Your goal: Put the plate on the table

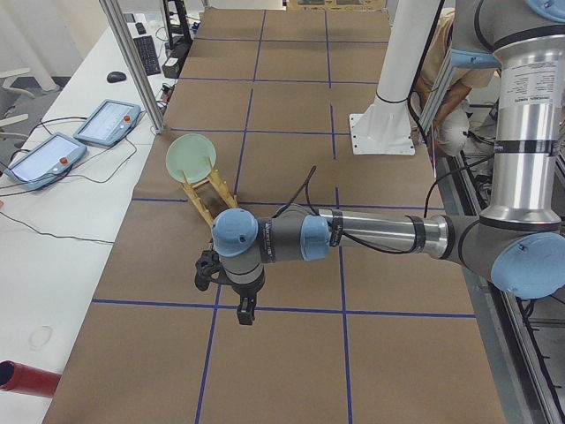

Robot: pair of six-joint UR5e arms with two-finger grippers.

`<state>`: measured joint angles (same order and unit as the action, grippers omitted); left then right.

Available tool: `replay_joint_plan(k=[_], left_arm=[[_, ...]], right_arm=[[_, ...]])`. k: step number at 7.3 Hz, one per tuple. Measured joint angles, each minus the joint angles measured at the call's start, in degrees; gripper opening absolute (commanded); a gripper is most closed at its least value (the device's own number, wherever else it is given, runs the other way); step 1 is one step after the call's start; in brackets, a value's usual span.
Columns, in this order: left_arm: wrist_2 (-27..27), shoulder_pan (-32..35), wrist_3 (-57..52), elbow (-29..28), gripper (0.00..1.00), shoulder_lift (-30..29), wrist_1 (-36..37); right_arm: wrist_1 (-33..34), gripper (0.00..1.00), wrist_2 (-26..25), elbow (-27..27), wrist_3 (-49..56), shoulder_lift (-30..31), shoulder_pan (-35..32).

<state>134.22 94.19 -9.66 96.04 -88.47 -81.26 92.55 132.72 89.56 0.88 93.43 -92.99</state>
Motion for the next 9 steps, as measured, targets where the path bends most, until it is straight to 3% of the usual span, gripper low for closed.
replay_joint_plan(k=[6, 7, 9], left_arm=[[-0.5, 0.1, -0.8, -0.3, 1.00, 0.7, -1.0], [0.5, 0.1, 1.1, -1.3, 1.00, 0.4, -3.4], [3.2, -0.5, 17.4, -1.7, 1.00, 0.0, -16.0]], right_arm=[[0.0, 1.00, 0.0, 0.0, 0.0, 0.0, 0.0], [0.0, 1.00, 0.0, 0.0, 0.0, 0.0, 0.0], [0.0, 1.00, 0.0, 0.0, 0.0, 0.0, 0.0]])
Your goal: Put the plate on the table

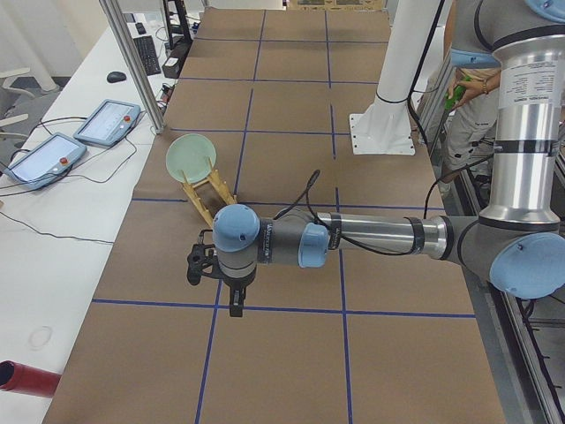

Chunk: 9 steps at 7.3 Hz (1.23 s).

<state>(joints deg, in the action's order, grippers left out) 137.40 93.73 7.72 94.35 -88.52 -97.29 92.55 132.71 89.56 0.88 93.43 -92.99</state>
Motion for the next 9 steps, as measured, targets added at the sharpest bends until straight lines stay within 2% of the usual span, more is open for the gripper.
replay_joint_plan(k=[2, 4, 5, 6, 7, 8, 9], left_arm=[[4.7, -3.1, 21.1, -1.7, 1.00, -2.7, -15.5], [6.6, -10.7, 45.5, -6.3, 1.00, -12.7, -24.3], [5.9, -14.6, 57.8, -9.2, 1.00, -17.9, -29.1], [2.8, -18.3, 68.7, -12.2, 1.00, -21.9, -36.5], [-2.7, -21.6, 78.3, -14.3, 1.00, -24.2, -44.6], [-8.4, -24.5, 85.7, -15.7, 1.00, -26.0, -51.2], [-11.9, -26.1, 90.5, -17.1, 1.00, -28.0, -55.2]], right_arm=[[0.0, 1.00, 0.0, 0.0, 0.0, 0.0, 0.0], [0.0, 1.00, 0.0, 0.0, 0.0, 0.0, 0.0], [0.0, 1.00, 0.0, 0.0, 0.0, 0.0, 0.0], [0.0, 1.00, 0.0, 0.0, 0.0, 0.0, 0.0], [0.0, 1.00, 0.0, 0.0, 0.0, 0.0, 0.0], [0.0, 1.00, 0.0, 0.0, 0.0, 0.0, 0.0], [0.0, 1.00, 0.0, 0.0, 0.0, 0.0, 0.0]])
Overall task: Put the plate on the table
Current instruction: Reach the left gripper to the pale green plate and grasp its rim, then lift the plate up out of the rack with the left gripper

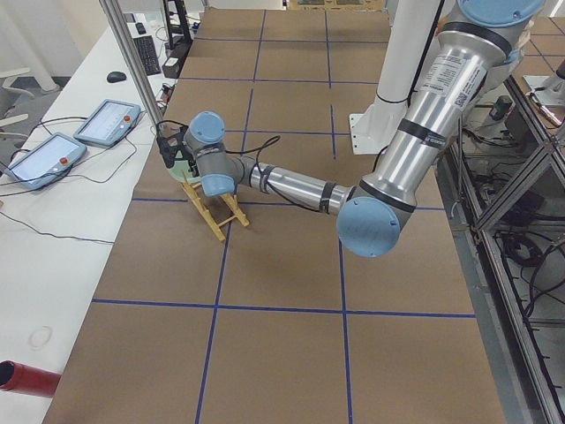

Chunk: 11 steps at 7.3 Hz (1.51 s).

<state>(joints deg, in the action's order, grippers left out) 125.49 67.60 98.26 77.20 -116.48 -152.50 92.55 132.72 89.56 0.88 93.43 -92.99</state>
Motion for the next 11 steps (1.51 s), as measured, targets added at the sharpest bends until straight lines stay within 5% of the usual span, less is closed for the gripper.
replay_joint_plan(k=[4, 5, 7, 11], left_arm=[[-5.4, -3.7, 6.2, -6.6, 0.96, -4.5, -10.1], [-6.4, -4.7, 6.2, -7.8, 0.84, -5.8, -10.2], [-8.4, -6.1, 6.0, -9.0, 0.00, -7.2, -10.0], [-8.6, -6.2, 5.2, -6.3, 0.00, -6.1, -9.7]], right_arm=[[0.0, 1.00, 0.0, 0.0, 0.0, 0.0, 0.0], [0.0, 1.00, 0.0, 0.0, 0.0, 0.0, 0.0], [0.0, 1.00, 0.0, 0.0, 0.0, 0.0, 0.0], [0.0, 1.00, 0.0, 0.0, 0.0, 0.0, 0.0]])
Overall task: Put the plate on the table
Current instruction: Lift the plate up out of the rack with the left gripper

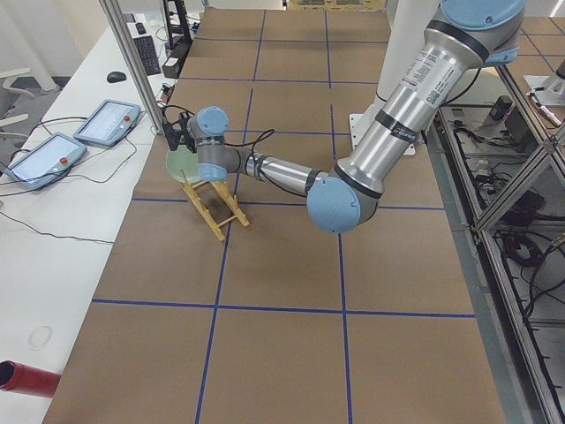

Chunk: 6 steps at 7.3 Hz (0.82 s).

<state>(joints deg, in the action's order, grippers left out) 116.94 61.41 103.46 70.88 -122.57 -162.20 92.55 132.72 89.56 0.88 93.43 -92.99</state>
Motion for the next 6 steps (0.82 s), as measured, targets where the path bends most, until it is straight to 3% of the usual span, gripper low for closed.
replay_joint_plan(k=[5, 6], left_arm=[[2.8, 4.1, 0.9, 20.8, 0.00, 3.5, 13.0], [2.6, 4.1, 2.3, 25.4, 0.00, 3.2, 18.8]], right_arm=[[0.0, 1.00, 0.0, 0.0, 0.0, 0.0, 0.0], [0.0, 1.00, 0.0, 0.0, 0.0, 0.0, 0.0]])
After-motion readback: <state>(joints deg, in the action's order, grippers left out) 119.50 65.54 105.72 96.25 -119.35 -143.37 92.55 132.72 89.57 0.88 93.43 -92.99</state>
